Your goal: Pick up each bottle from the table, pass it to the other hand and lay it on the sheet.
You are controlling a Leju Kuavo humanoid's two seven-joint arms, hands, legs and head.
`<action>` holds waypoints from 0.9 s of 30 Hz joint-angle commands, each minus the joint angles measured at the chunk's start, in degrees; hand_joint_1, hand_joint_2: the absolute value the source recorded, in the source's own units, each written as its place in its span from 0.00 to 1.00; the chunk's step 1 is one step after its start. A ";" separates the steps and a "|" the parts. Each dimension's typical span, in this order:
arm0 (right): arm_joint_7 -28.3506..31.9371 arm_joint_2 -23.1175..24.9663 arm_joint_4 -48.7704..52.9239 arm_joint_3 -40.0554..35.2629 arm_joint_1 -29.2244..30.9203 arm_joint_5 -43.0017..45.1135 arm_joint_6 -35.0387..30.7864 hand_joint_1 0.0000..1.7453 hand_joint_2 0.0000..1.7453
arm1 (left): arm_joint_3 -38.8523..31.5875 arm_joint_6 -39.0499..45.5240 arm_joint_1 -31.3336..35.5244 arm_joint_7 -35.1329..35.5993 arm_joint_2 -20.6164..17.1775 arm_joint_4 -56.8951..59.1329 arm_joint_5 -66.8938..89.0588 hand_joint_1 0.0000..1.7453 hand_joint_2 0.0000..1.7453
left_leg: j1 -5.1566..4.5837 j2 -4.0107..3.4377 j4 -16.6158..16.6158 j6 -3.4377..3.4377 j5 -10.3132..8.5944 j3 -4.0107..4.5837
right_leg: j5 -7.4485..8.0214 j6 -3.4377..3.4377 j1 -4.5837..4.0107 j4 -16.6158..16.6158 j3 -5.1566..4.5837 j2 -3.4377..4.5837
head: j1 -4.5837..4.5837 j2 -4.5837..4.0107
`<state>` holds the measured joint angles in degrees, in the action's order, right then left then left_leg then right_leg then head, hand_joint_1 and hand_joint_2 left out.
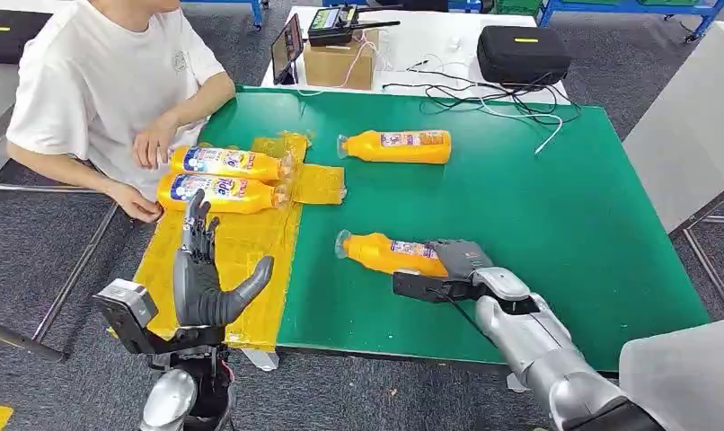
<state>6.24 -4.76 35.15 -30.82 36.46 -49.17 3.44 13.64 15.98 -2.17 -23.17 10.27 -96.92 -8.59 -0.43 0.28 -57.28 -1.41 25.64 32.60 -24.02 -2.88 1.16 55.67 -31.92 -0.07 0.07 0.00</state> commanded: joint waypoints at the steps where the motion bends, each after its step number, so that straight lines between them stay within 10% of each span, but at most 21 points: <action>1: 10.34 0.86 10.31 6.92 -10.07 13.43 -10.93 1.00 1.00 | 1.08 2.74 -0.25 1.74 -0.61 6.18 -1.28 0.00 1.00 | 0.10 0.17 0.15 0.09 -0.02 -0.16 | -0.01 0.11 -0.10 -0.21 0.24 -0.18 | -0.02 0.00; 11: 21.32 7.68 36.80 19.50 -22.09 25.92 -30.07 1.00 1.00 | 4.26 18.81 -3.47 -10.62 2.86 14.17 4.15 0.00 1.00 | 0.06 0.25 0.05 0.08 0.04 0.56 | -0.09 0.02 -0.06 0.01 -0.38 -0.06 | 0.04 0.02; 27: 25.22 9.65 38.74 13.10 -20.81 32.67 -28.61 1.00 1.00 | 12.47 6.91 -0.66 -9.55 -2.34 14.69 -7.85 0.00 1.00 | 0.04 0.05 0.03 0.11 0.06 0.78 | -0.07 0.06 -0.03 0.04 -0.63 0.10 | 0.00 0.00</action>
<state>31.56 3.95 73.70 -14.66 14.11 -17.22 -26.03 21.99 24.28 -4.71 -32.96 10.99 -84.87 -15.15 -0.43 0.44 -57.27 -1.40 25.64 33.47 -24.07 -2.94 1.17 55.72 -32.61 -0.06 0.07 0.00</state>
